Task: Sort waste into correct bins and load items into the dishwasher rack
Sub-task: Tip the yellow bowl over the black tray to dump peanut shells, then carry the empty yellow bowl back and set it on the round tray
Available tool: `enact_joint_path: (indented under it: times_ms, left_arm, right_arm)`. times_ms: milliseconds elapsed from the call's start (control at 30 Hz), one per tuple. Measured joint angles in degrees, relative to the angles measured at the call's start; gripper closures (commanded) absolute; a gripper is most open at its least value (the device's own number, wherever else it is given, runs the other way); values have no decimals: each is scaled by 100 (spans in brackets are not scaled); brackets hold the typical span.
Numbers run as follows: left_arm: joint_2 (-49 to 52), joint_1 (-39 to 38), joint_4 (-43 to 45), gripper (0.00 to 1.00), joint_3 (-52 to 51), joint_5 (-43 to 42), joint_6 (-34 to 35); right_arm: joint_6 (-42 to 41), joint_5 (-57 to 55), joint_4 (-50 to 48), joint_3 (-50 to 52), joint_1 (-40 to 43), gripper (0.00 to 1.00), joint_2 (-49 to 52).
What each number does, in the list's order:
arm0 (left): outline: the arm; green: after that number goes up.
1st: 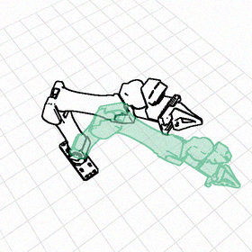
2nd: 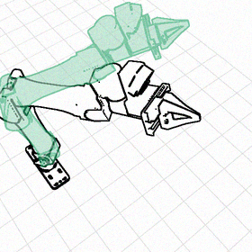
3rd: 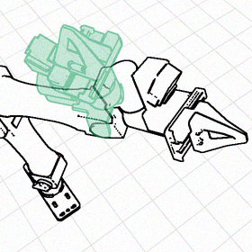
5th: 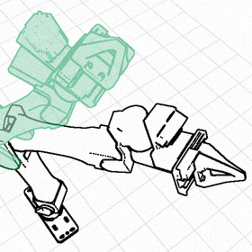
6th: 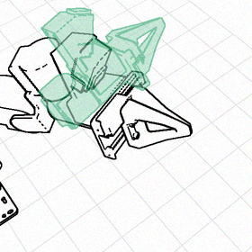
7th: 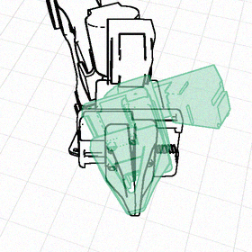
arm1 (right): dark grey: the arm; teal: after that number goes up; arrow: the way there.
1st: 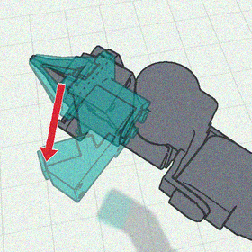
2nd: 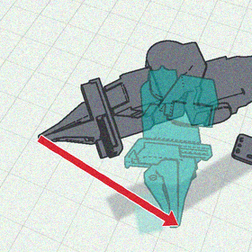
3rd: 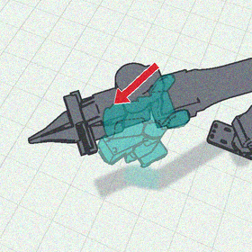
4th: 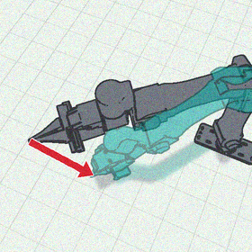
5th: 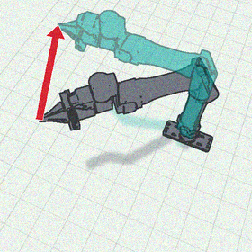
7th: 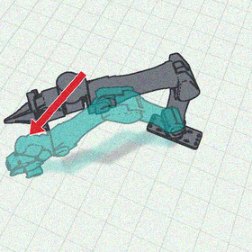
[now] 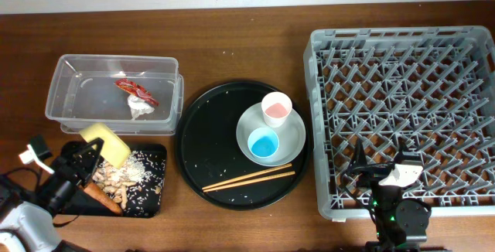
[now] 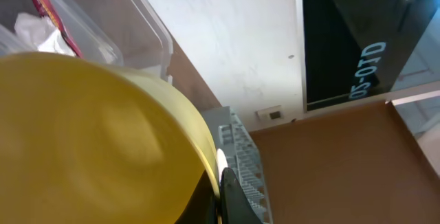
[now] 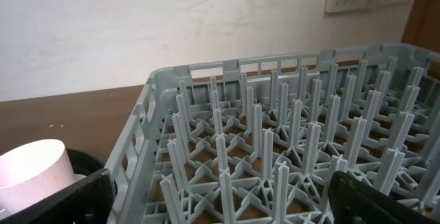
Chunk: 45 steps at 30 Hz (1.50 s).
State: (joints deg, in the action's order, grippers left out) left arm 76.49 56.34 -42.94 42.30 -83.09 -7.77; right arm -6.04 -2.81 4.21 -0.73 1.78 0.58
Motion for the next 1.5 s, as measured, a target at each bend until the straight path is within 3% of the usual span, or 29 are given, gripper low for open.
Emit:
enact_joint_path:
  times_ms: [267, 567, 700, 867, 1133, 1300, 1500]
  left_arm:
    - [0, -48, -398, 100, 0, 136, 9]
    - [-400, -1987, -101, 100, 0, 1003, 184]
    - [-885, -3108, 520, 100, -4, 1886, 984]
    - [-1574, -4800, 1093, 100, 85, 3617, 1908]
    - [-1513, -7641, 1386, 100, 153, 6819, 2214]
    - [-940, -8312, 1622, 100, 153, 7755, 2223]
    - [-20, -8408, 2013, 100, 153, 8078, 2236]
  right_arm:
    - [-2, 2, 0, 0, 0, 2, 0]
    - [-2, 0, 0, 0, 0, 2, 0]
    - [-2, 0, 0, 0, 0, 2, 0]
    - [0, 2, 0, 0, 0, 2, 0]
    - [-2, 2, 0, 0, 0, 2, 0]
    - [0, 0, 0, 0, 0, 2, 0]
    - [0, 2, 0, 0, 0, 2, 0]
